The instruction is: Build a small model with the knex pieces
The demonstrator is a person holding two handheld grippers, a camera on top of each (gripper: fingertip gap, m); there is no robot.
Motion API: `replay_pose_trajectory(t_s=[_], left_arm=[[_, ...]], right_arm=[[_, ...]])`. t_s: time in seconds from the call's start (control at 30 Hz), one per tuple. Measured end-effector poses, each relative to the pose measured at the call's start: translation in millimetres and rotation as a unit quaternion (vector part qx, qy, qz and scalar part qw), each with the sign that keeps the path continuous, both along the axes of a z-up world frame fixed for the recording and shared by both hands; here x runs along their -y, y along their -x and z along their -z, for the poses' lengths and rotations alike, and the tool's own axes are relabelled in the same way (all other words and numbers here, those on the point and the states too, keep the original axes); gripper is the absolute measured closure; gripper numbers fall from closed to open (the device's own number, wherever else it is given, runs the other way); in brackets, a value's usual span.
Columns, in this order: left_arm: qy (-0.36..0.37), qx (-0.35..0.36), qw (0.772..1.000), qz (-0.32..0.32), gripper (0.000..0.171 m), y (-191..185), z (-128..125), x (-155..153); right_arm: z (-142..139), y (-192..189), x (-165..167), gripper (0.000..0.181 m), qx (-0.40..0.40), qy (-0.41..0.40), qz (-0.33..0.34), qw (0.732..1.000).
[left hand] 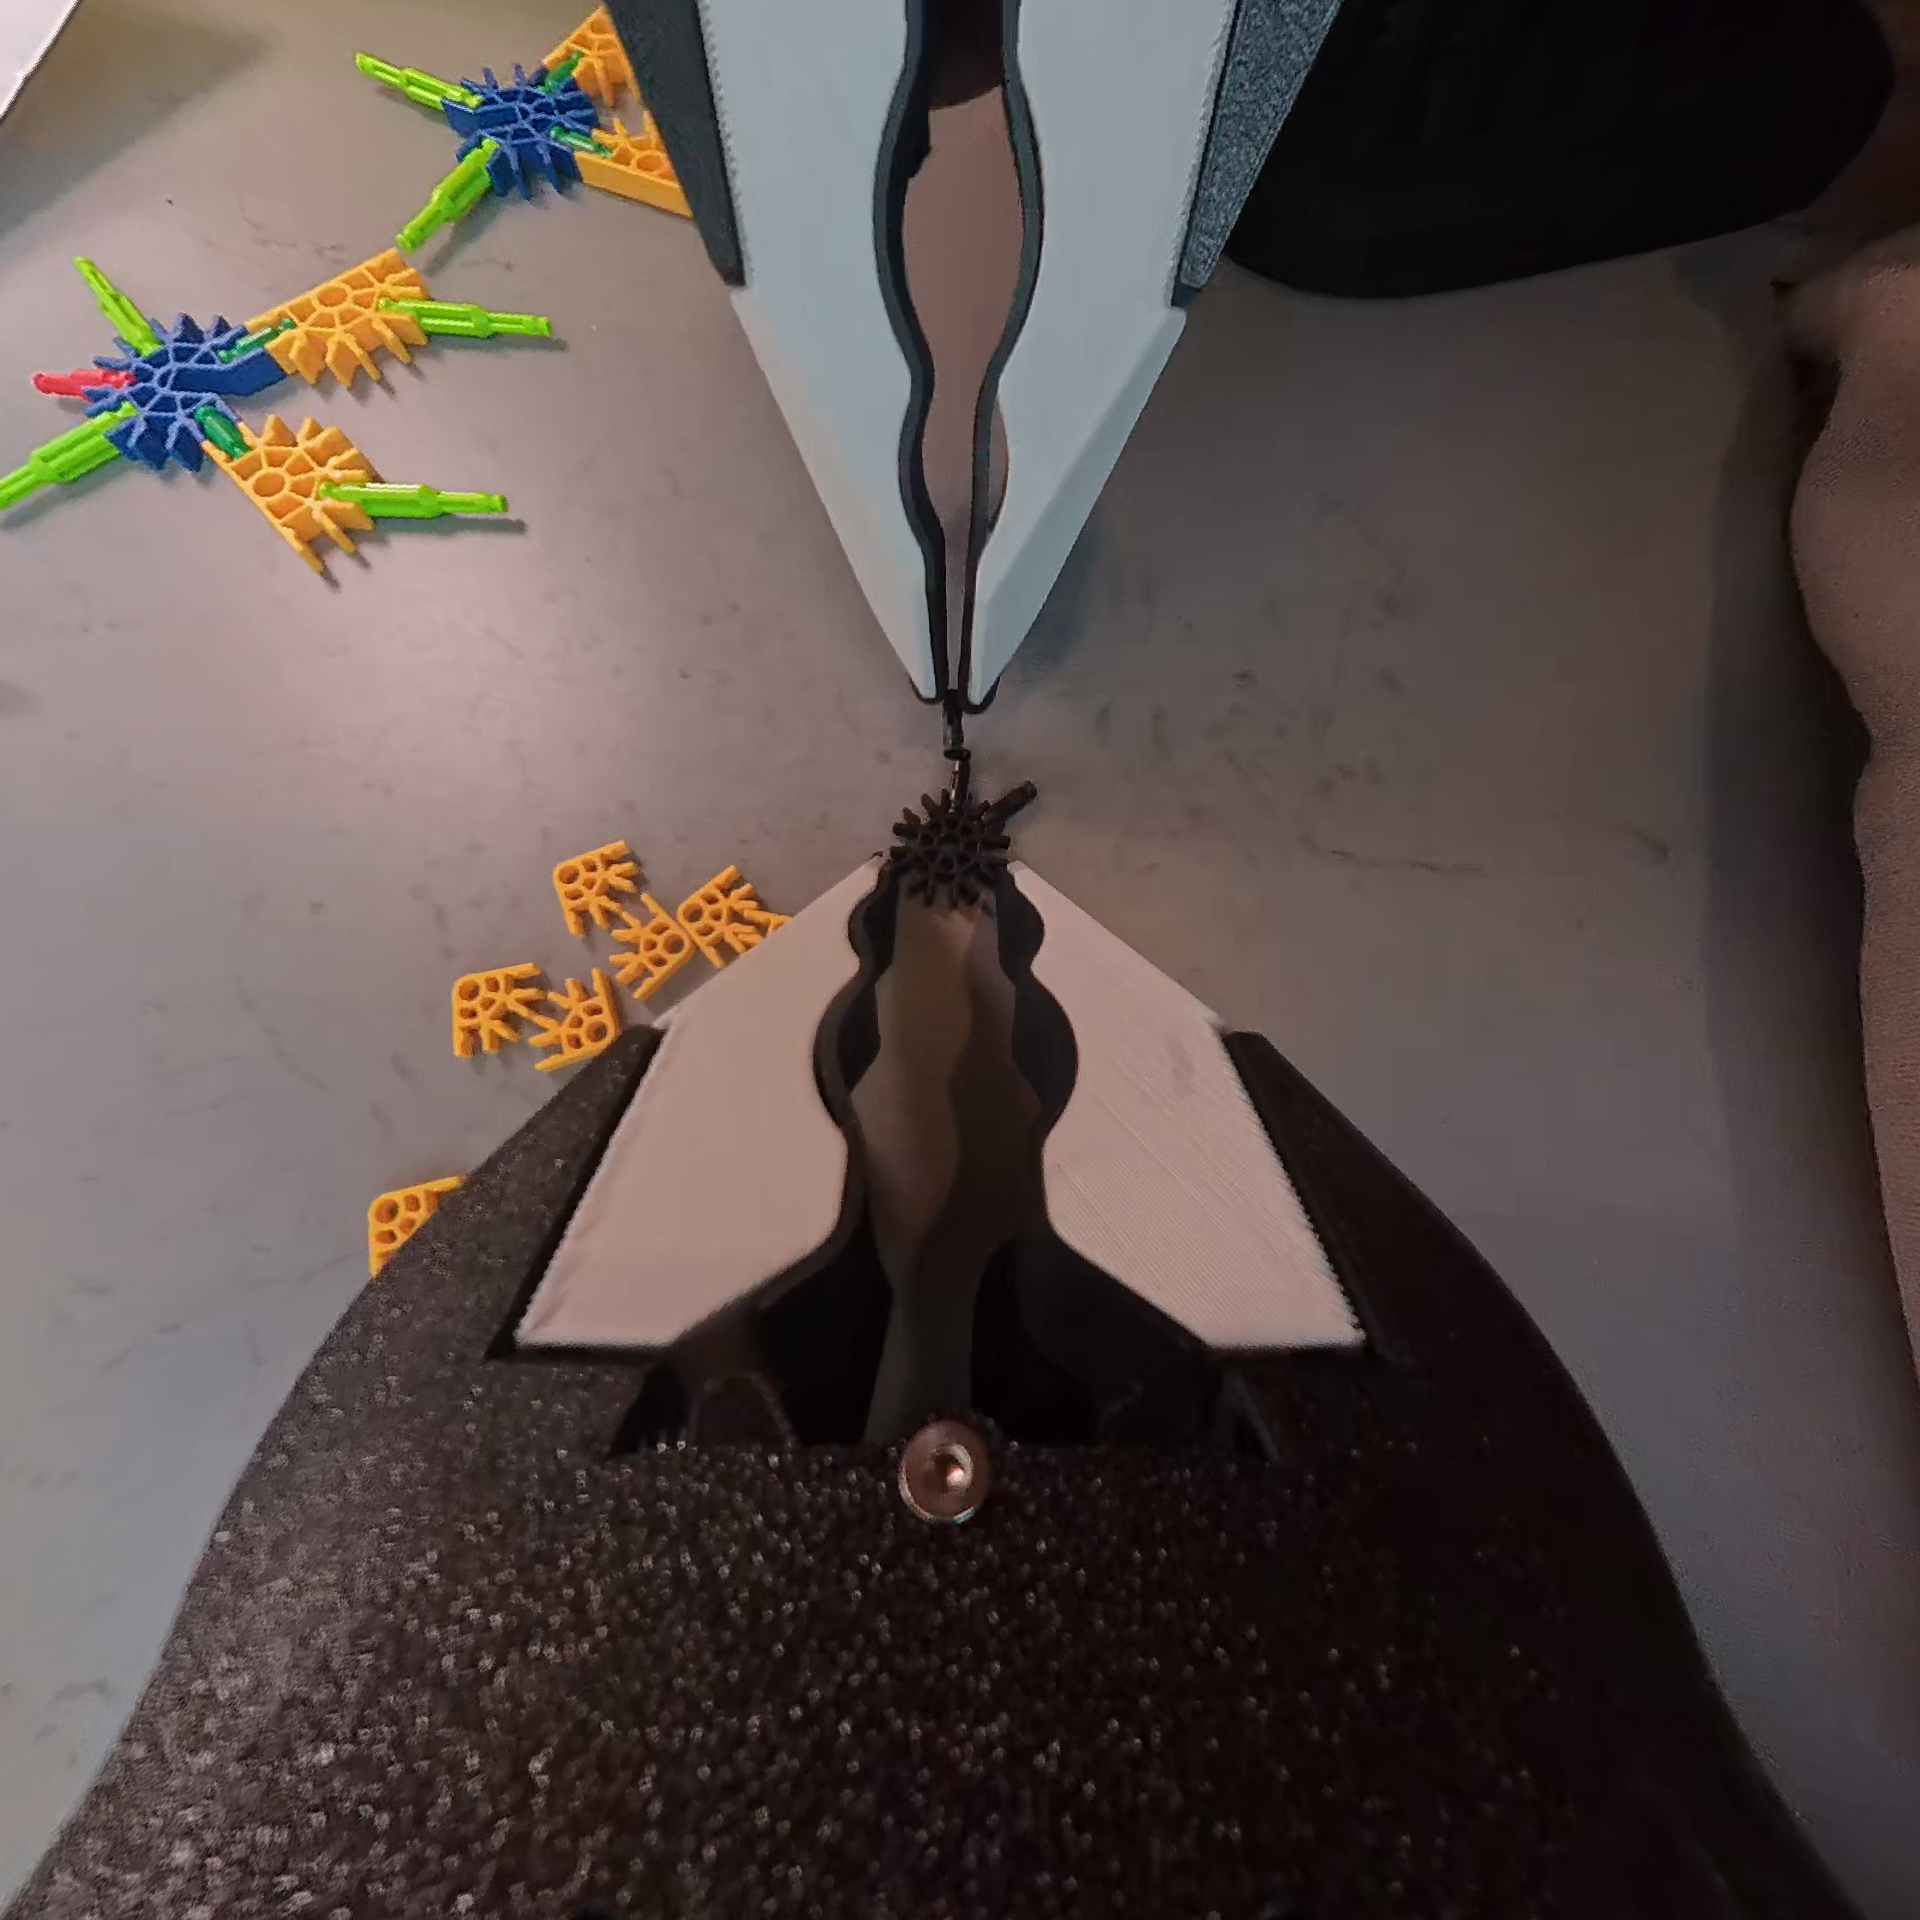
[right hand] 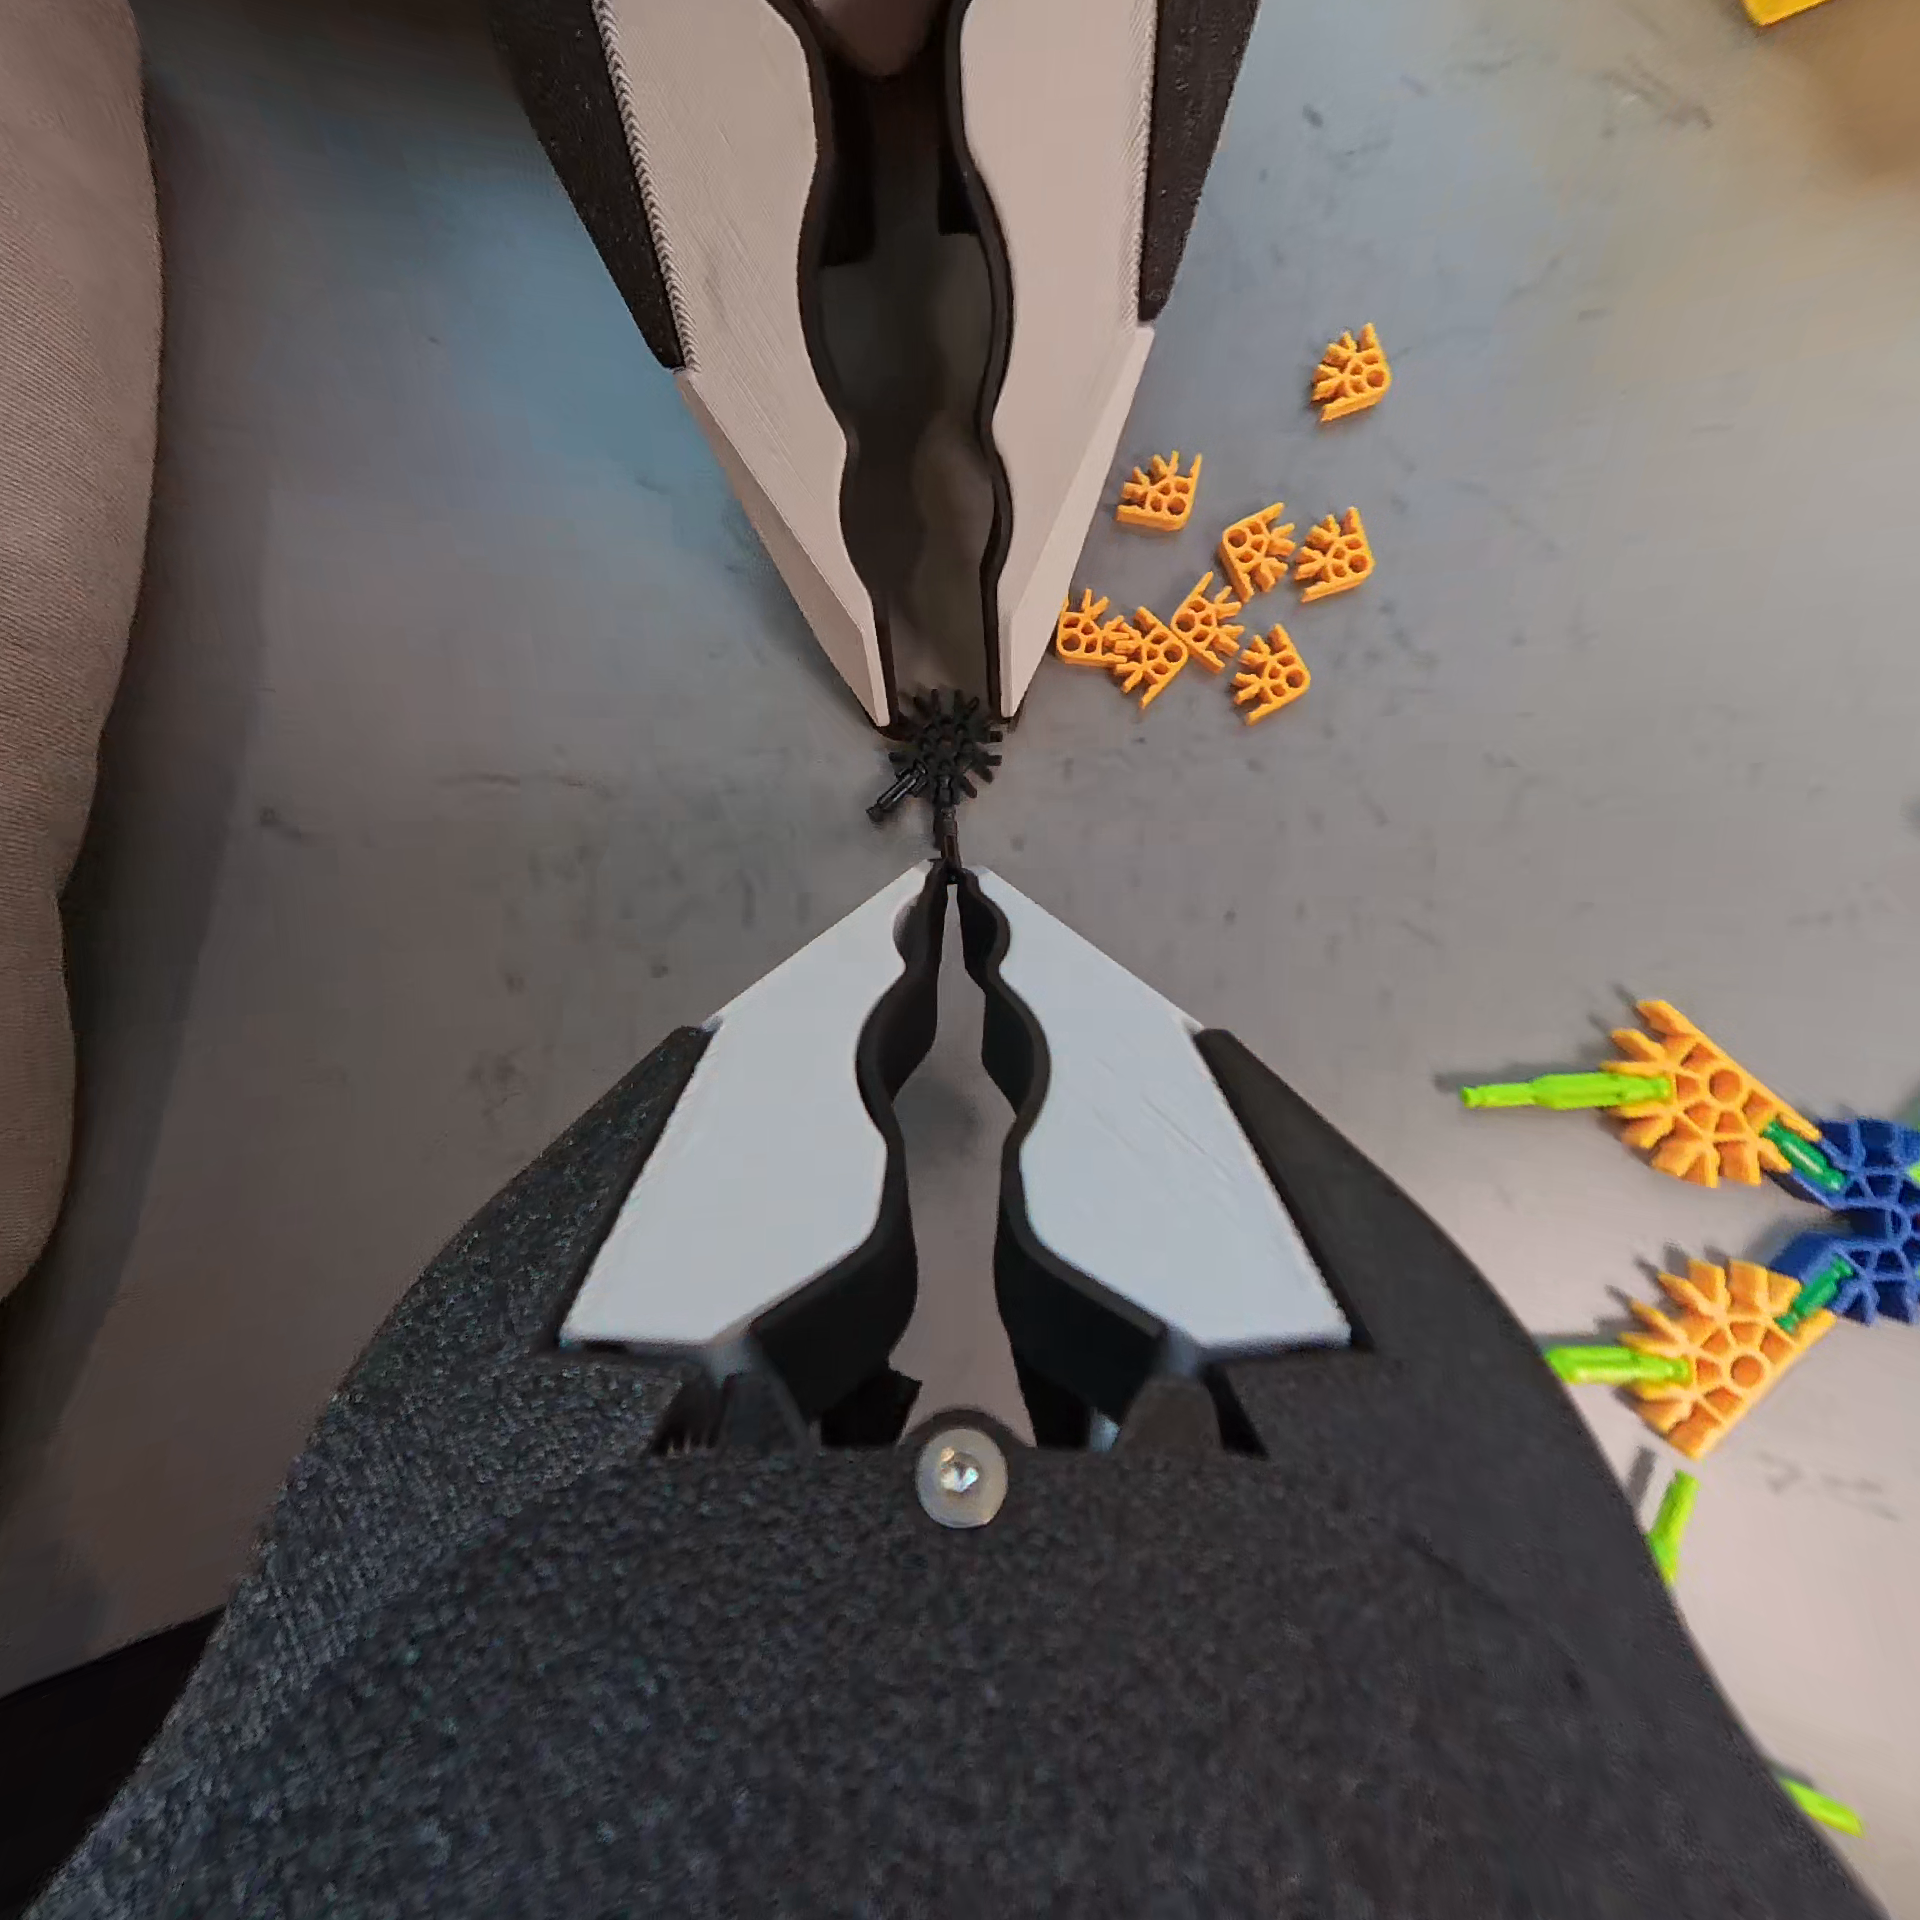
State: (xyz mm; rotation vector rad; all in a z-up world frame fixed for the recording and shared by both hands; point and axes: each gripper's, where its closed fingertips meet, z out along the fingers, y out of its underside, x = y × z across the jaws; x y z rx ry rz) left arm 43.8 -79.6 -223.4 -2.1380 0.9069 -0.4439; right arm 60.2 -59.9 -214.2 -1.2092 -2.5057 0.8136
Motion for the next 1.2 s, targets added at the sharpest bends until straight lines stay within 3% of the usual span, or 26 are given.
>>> replay_pose_trajectory(t_s=[0.53,1.2], left_arm=[[0.015,0.01,0.991,0.135,0.153,-3,0,0],[0.007,0.005,0.989,0.147,0.152,-3,0,0]], right_arm=[[9,4,3,0.181,0.057,-0.014,-0.08,0.995],[5,12,12,0.181,0.064,0.018,-0.086,0.994]])
